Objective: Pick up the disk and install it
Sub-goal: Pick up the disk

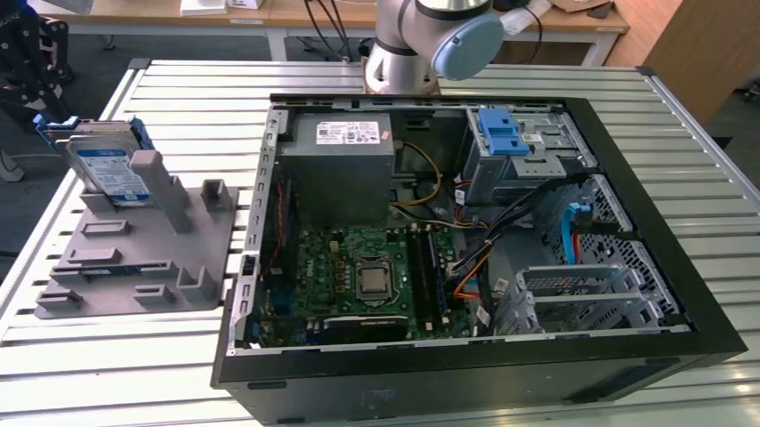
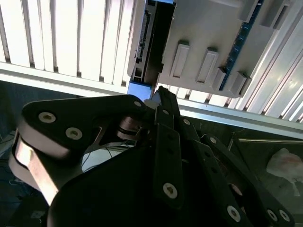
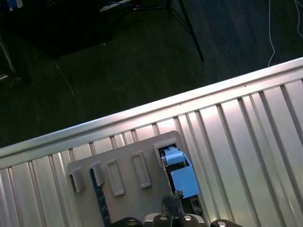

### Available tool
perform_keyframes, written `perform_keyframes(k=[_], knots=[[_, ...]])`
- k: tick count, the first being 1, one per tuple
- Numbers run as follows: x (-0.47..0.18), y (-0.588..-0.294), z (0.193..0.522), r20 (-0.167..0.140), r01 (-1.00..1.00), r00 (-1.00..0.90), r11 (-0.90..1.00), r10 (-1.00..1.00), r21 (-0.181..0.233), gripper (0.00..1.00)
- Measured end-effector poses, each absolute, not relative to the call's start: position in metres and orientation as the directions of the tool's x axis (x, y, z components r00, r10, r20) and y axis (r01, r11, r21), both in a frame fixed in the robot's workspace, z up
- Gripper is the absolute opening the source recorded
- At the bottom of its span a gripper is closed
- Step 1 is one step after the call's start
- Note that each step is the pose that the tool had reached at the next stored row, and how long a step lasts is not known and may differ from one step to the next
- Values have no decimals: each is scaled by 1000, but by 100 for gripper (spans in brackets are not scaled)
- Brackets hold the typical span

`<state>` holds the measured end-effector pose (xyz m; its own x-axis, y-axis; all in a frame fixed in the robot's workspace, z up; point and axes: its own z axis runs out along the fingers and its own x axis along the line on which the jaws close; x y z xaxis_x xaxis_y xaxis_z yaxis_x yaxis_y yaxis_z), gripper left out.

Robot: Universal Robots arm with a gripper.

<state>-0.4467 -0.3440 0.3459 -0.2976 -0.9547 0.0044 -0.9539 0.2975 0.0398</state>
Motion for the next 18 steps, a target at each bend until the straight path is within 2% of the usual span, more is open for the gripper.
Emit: perform_keyframes(k=[18], knots=[[-447,-344,346,4,-966,-254,254,-967,40,11]])
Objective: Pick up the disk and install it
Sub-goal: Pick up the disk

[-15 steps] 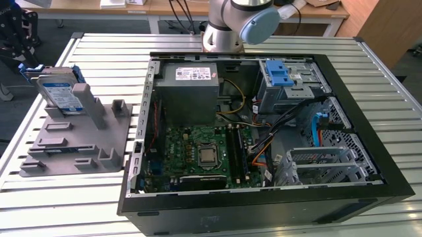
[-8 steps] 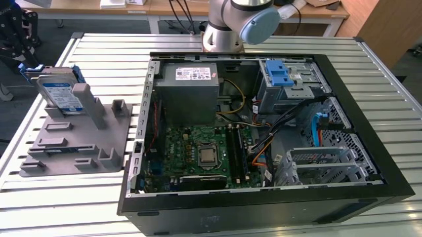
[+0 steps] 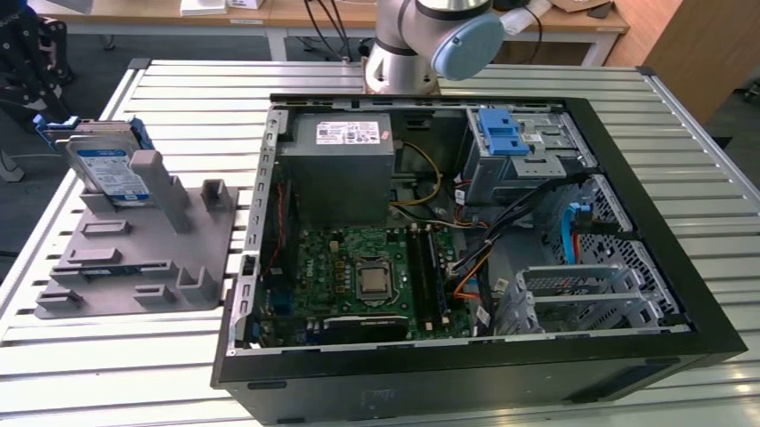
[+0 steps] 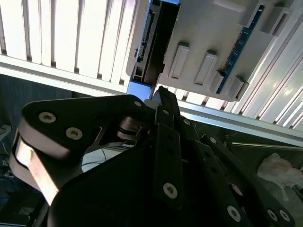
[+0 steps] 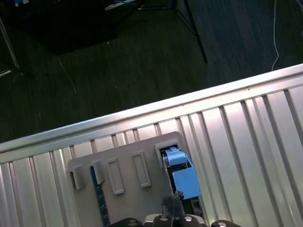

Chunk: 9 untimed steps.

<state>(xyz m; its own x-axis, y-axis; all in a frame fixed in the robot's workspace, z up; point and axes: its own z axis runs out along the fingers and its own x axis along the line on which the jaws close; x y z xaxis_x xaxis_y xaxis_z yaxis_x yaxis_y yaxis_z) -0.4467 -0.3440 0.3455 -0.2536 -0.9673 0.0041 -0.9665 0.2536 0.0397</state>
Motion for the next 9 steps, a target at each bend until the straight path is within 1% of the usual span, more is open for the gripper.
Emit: perform_keyframes(k=[4,9], knots=[[-447,-343,344,4,-980,-195,195,-981,40,11],[-457,-336,341,4,-980,-194,194,-981,38,11]])
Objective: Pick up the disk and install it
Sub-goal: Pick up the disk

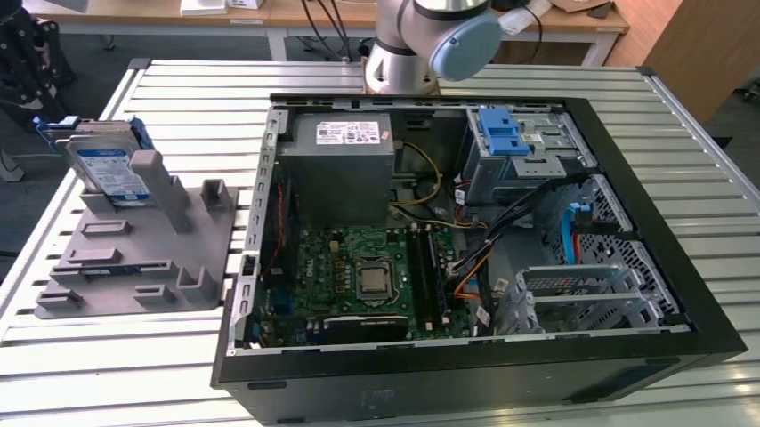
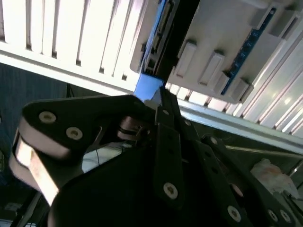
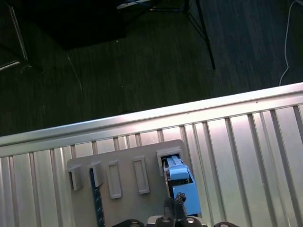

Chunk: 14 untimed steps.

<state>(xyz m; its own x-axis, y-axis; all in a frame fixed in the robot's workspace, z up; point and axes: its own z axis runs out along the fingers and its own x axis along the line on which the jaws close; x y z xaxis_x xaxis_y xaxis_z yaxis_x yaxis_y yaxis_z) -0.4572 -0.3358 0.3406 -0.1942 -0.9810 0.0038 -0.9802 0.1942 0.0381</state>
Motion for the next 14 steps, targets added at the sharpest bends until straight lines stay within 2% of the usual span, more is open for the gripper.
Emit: perform_keyframes(k=[3,4,9,10,11,13,14], knots=[[-457,-330,340,4,-982,-186,186,-983,38,17],[-457,-329,340,4,-983,-179,179,-984,38,24],[-460,-329,339,2,-987,-160,160,-987,29,25],[-461,-329,339,1,-987,-159,159,-987,24,31],[-461,-329,339,1,-987,-158,158,-987,18,31],[-462,-329,338,-1,-988,-155,155,-988,10,42],[-462,-329,338,-1,-988,-154,154,-988,9,42]])
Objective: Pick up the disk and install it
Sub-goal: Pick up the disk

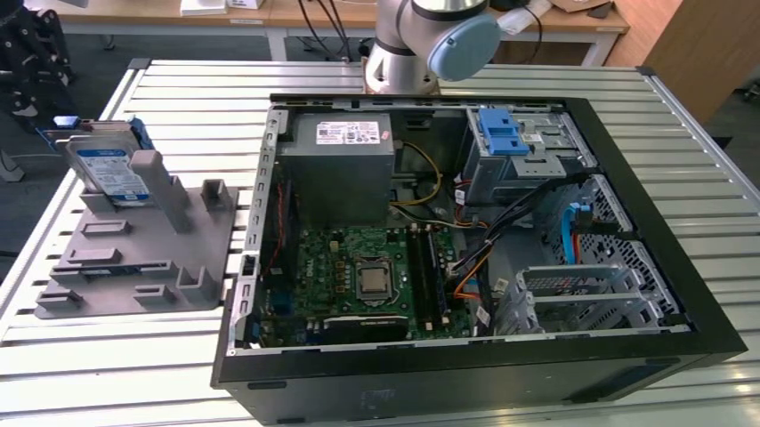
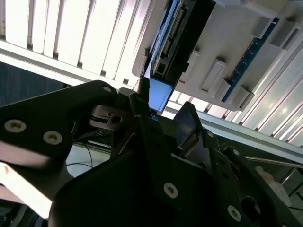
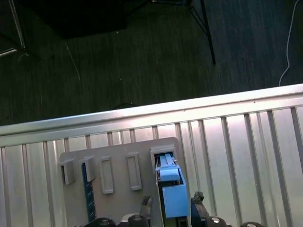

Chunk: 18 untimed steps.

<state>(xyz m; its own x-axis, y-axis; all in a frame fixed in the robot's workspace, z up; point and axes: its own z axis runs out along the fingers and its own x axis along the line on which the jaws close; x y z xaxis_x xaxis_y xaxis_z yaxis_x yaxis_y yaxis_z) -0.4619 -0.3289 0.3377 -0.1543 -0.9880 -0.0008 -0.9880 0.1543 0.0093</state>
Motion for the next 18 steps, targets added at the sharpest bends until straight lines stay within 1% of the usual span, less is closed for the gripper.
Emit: perform_keyframes(k=[1,2,18], knots=[[-462,-329,338,-1,-988,-154,154,-988,9,42],[-462,-329,338,-1,-988,-154,154,-988,9,49],[-462,-329,337,-1,-988,-152,152,-988,9,49]])
